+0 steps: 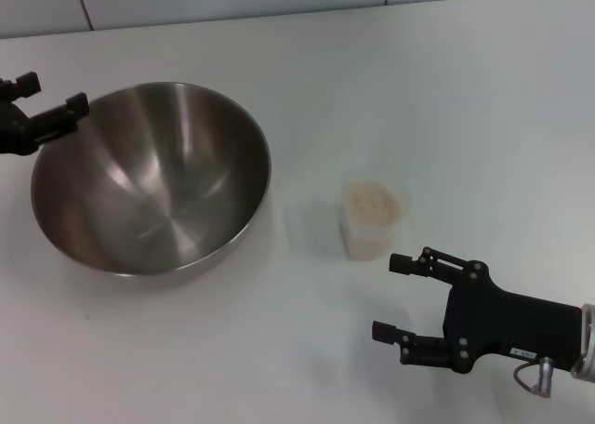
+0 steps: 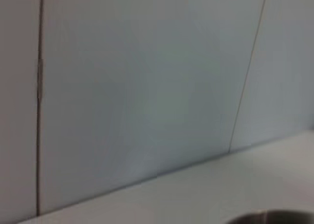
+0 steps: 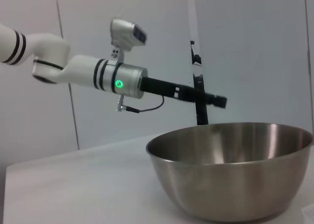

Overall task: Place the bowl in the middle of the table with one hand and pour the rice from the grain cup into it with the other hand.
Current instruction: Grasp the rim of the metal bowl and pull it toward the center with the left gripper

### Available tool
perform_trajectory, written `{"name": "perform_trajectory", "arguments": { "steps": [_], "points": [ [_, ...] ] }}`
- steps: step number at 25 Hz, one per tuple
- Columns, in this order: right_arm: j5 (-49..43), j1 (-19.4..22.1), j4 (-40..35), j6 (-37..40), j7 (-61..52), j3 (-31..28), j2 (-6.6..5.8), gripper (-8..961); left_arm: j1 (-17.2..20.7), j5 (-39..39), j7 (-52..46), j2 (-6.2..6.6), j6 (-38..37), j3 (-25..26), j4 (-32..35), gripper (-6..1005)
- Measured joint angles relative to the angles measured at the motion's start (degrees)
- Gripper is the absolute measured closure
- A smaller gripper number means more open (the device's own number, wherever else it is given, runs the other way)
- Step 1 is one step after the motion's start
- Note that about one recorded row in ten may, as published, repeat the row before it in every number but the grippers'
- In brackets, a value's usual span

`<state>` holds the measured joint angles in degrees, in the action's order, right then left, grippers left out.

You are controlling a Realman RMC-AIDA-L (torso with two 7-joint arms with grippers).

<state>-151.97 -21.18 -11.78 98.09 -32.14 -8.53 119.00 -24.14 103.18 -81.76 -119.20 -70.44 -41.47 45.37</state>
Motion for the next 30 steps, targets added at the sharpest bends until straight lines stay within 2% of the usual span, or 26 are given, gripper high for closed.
{"name": "perform_trajectory", "arguments": {
  "steps": [2,3,4,7,13,25,28,30],
  "points": [
    [0.0,0.0,0.0,0.0,0.0,0.0,0.0,129,1.8,-0.5,-2.4,0.01,4.5,-7.0,3.8,217],
    [0.0,0.0,0.0,0.0,0.0,0.0,0.0,129,3.6,-0.9,-5.1,0.12,9.4,-13.7,7.6,218],
    [0.0,0.0,0.0,0.0,0.0,0.0,0.0,129,3.6,-0.9,-5.1,0.12,9.4,-13.7,7.6,219],
    [0.0,0.0,0.0,-0.1,0.0,0.0,0.0,129,4.8,0.4,-8.7,0.47,13.8,-20.0,10.6,222],
    [0.0,0.0,0.0,-0.3,0.0,0.0,0.0,128,2.5,9.9,-14.4,0.35,14.1,-21.0,11.2,228],
    [0.0,0.2,0.0,-0.2,0.1,0.0,0.0,129,1.6,11.8,-15.8,0.66,13.3,-22.3,11.6,240],
    [0.0,0.2,0.0,-0.2,0.1,0.0,0.0,129,0.5,15.0,-18.5,0.66,13.5,-21.9,11.5,243],
    [0.0,0.2,0.0,-0.2,0.1,0.0,0.0,129,0.5,15.0,-18.5,0.66,13.5,-21.9,11.5,307]
  ]
}}
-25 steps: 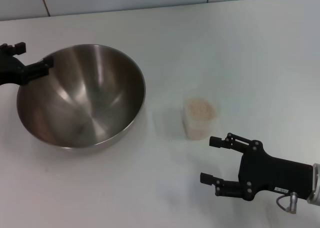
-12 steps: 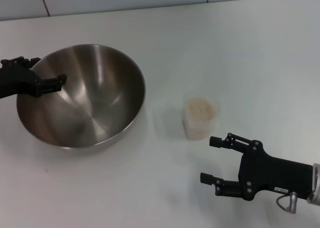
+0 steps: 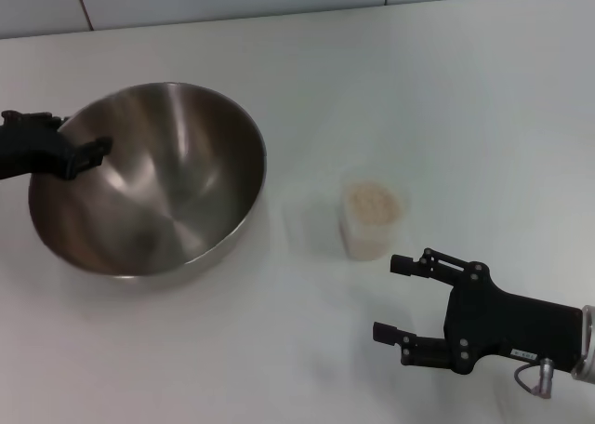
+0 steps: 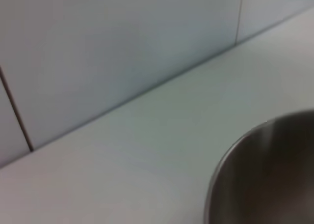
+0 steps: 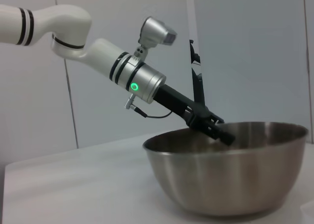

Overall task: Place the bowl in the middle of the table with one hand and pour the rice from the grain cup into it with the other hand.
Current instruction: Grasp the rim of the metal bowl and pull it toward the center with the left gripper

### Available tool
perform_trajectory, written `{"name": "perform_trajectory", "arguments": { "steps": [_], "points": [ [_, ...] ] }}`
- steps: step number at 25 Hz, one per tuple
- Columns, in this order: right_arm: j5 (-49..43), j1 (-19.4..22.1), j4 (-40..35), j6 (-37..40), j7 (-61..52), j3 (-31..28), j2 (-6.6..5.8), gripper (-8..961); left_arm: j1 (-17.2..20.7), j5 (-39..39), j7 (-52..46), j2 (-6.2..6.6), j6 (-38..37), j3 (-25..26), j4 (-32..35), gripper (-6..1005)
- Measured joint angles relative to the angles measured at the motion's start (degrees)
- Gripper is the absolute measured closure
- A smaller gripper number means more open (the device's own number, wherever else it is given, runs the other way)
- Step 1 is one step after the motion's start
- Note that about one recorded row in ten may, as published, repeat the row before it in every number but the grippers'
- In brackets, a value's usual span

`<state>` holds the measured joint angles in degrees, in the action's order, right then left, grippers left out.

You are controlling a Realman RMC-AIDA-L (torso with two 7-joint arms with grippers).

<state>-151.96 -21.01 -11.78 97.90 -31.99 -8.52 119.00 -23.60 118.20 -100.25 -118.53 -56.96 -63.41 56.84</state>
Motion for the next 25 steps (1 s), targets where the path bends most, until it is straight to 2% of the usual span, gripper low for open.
{"name": "perform_trajectory", "arguments": {
  "steps": [1,5,8,17,19,25],
  "points": [
    [0.0,0.0,0.0,0.0,0.0,0.0,0.0,129,-1.3,4.6,-2.5,-0.13,0.2,-0.2,-0.1,339],
    [0.0,0.0,0.0,0.0,0.1,0.0,0.0,128,-1.7,5.8,-3.6,-0.24,0.2,-0.4,0.1,467],
    [0.0,0.1,0.0,-0.1,0.2,0.0,0.0,128,-2.3,5.9,-5.0,-0.23,0.1,-0.5,0.4,675],
    [0.0,0.0,0.0,-0.3,0.3,0.0,0.0,128,-3.9,7.1,-8.4,0.02,-1.1,-0.5,0.5,816],
    [0.0,-0.1,0.0,-0.4,0.3,0.0,0.0,128,-6.1,9.9,-11.8,0.08,-3.1,-0.2,0.2,838],
    [0.0,-0.2,0.0,-0.4,0.3,0.0,0.0,128,-9.7,11.1,-12.8,0.26,-6.3,2.5,-0.8,873]
  ]
}}
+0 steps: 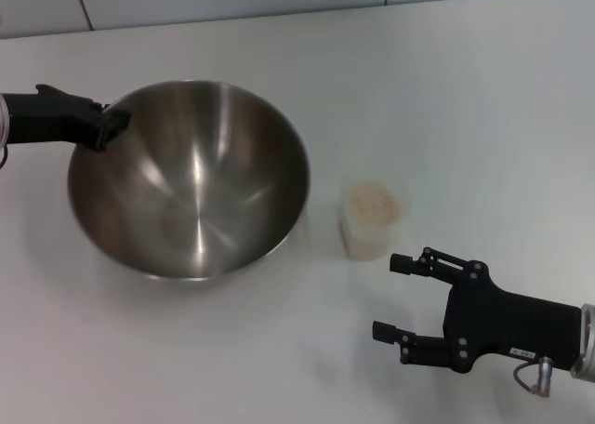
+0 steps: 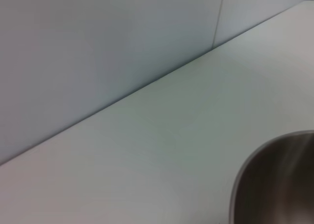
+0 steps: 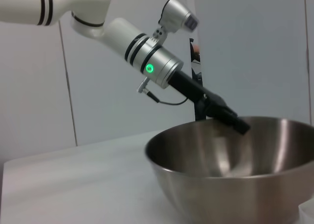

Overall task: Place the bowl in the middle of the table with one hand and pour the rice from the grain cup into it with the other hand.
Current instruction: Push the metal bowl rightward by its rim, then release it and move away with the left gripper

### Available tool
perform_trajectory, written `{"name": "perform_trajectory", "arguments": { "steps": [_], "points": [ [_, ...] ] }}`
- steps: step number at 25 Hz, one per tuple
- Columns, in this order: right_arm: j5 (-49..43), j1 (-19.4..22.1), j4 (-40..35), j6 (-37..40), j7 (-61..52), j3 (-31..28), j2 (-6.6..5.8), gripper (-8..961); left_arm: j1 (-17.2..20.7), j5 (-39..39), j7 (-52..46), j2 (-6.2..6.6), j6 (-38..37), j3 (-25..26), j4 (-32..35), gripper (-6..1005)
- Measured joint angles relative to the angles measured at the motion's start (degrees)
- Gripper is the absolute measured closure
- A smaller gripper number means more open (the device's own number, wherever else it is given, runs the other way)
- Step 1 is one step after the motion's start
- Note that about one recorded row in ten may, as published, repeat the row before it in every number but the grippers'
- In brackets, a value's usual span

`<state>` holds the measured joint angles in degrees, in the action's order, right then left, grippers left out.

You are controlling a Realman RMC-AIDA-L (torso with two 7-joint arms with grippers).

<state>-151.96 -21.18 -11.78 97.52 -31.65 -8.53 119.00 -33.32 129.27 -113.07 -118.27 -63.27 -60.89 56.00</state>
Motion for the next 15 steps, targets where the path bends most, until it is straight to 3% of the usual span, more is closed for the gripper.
{"name": "perform_trajectory", "arguments": {
  "steps": [8,9,12,14,15],
  "points": [
    [0.0,0.0,0.0,0.0,0.0,0.0,0.05,129,-4.1,1.5,-1.0,0.03,-0.9,0.9,-2.1,936],
    [0.0,0.0,0.0,0.0,0.0,0.0,0.07,129,-6.8,2.4,-1.1,0.23,-0.9,2.5,-4.4,945],
    [0.0,-0.1,0.3,-0.1,0.0,0.0,0.09,129,-9.7,3.6,-0.9,0.45,-0.9,4.1,-6.8,947],
    [0.0,-0.1,0.4,-0.1,0.0,0.0,0.09,129,-9.7,3.6,-0.9,0.45,-0.9,4.1,-6.8,947],
    [0.0,-0.1,0.4,-0.1,0.0,0.0,0.09,129,-12.0,3.9,-1.1,0.87,-0.8,4.5,-8.7,948]
  ]
}}
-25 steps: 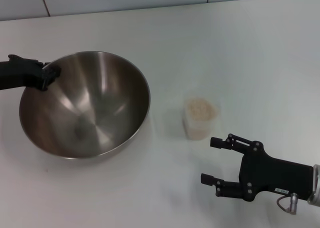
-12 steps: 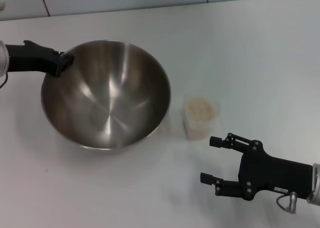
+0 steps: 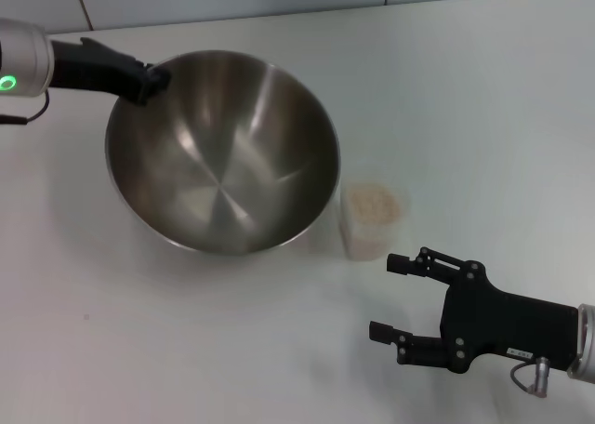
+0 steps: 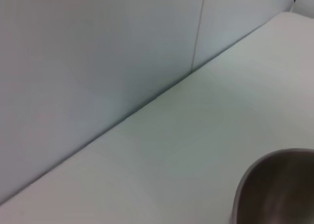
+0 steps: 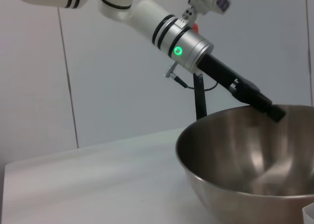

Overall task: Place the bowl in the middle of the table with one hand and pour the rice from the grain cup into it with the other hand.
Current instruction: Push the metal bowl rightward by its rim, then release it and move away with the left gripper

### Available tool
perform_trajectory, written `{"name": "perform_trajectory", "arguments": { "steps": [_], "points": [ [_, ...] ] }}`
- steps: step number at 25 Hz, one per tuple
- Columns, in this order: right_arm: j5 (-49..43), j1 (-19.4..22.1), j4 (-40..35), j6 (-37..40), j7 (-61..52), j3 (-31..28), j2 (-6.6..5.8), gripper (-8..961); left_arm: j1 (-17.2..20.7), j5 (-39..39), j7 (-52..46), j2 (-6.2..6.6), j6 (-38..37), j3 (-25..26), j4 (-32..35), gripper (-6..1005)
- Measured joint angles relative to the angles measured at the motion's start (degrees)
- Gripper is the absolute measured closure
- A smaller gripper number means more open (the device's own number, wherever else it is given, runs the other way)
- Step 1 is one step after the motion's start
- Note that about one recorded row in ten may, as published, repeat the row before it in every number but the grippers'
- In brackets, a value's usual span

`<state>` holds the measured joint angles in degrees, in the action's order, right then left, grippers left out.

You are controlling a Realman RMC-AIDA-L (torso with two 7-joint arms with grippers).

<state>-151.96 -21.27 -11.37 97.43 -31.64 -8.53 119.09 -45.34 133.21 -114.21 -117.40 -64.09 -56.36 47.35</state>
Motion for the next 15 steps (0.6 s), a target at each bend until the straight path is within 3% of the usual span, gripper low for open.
{"name": "perform_trajectory", "arguments": {
  "steps": [6,10,11,15],
  "points": [
    [0.0,0.0,0.0,-0.1,0.0,0.0,0.0,129,-5.2,0.1,-0.9,2.77,-0.7,4.4,-6.3,957],
    [0.0,0.0,0.1,-0.1,0.0,0.0,0.0,129,-5.8,0.1,-1.8,3.51,-1.0,4.9,-7.1,957],
    [0.0,-0.1,0.1,-0.1,0.0,0.0,0.0,128,-6.1,0.1,-3.2,4.36,-2.1,5.3,-7.2,957],
    [0.0,-0.5,0.2,-0.2,0.0,0.0,0.0,128,-6.7,0.1,-3.8,5.48,-3.6,6.7,-8.0,957]
  ]
}}
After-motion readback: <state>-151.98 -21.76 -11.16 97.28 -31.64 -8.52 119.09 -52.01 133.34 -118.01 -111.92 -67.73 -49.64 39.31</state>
